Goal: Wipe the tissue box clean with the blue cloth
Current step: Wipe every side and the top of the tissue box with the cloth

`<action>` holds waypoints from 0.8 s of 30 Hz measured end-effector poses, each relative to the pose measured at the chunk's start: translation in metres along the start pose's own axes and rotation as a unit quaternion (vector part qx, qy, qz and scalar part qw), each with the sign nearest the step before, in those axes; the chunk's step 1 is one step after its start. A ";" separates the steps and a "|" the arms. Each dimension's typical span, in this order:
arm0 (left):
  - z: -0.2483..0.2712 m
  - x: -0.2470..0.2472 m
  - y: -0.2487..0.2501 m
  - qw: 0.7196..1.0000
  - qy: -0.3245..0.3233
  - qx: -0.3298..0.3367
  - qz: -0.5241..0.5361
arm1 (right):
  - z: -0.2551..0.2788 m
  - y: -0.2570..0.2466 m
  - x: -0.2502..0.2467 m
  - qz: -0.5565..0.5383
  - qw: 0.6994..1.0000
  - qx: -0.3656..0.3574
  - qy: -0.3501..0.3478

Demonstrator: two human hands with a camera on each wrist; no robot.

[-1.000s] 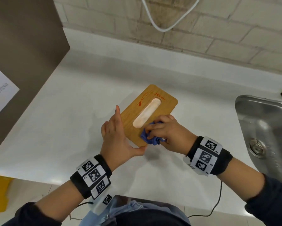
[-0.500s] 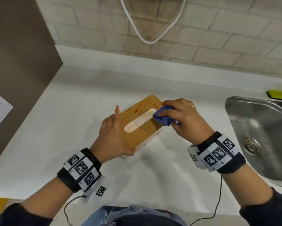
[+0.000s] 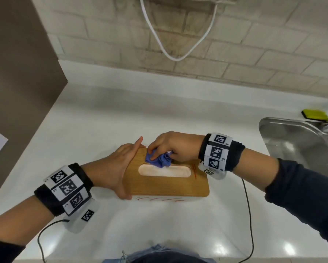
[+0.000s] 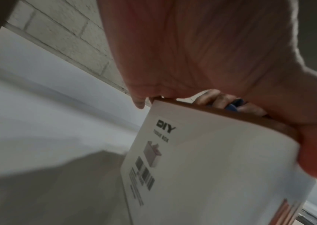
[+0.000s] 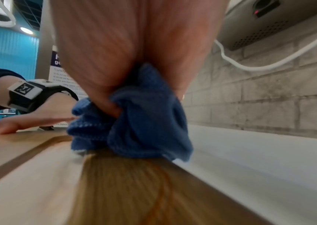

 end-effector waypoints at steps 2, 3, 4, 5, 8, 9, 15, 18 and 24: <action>0.000 0.001 -0.002 1.000 0.002 0.008 0.001 | 0.002 0.006 0.006 -0.011 1.000 0.012 0.000; 0.000 0.001 -0.002 1.000 0.004 0.012 0.002 | 0.004 0.009 0.007 -0.015 1.000 0.019 0.004; 0.000 0.001 -0.001 1.000 0.006 0.016 0.002 | 0.006 0.012 0.007 -0.020 1.000 0.022 0.009; 0.001 0.001 0.000 1.000 0.006 0.019 0.001 | 0.010 0.013 0.007 -0.023 0.999 0.022 0.014; 0.001 0.001 0.000 1.000 0.008 0.022 -0.001 | 0.026 0.017 0.008 -0.037 0.998 0.033 0.034; 0.002 0.001 0.000 1.000 0.010 0.024 -0.003 | 0.033 0.018 0.008 -0.047 0.997 0.041 0.038; 0.003 0.001 0.001 1.000 0.016 0.019 -0.008 | 0.077 0.036 0.020 -0.033 0.986 0.143 0.079; 0.003 0.002 0.001 1.000 0.017 0.018 -0.013 | 0.099 0.038 0.025 -0.039 0.967 0.227 0.107; 0.003 0.002 0.001 0.999 0.031 0.010 -0.015 | 0.108 0.010 0.040 -0.063 0.962 0.238 0.115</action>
Point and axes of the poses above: each hand's wrist, its own z-axis away from the middle knuckle, its own x-axis out of the palm, y = z × x, the point moved 7 cm from there along -z, towards the middle knuckle, and after that the axes turned 15 degrees about z, right-handed, at the moved point
